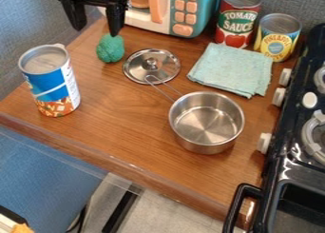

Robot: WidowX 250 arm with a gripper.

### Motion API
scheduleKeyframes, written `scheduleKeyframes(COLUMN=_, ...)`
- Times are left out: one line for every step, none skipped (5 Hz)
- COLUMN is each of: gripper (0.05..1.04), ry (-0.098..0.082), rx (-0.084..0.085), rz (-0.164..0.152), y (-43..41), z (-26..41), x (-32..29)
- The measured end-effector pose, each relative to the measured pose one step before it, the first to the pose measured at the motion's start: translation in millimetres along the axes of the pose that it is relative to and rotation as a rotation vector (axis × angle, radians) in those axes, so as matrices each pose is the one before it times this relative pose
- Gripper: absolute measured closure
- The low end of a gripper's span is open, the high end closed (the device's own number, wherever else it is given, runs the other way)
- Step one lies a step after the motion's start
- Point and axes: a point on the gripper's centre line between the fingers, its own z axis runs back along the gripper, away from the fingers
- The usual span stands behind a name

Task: Move the silver lid to the top of the silver pot

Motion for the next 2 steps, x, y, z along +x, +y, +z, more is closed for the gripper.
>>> scheduleKeyframes(gripper=0.083, ry=0.0317, rx=-0.0058, rz=0.0049, y=-0.81, z=-11.19, x=-1.95)
scheduleKeyframes(gripper=0.083, ry=0.0046, rx=0.0124, rz=-0.0125, y=-19.39, z=-24.50, x=15.38)
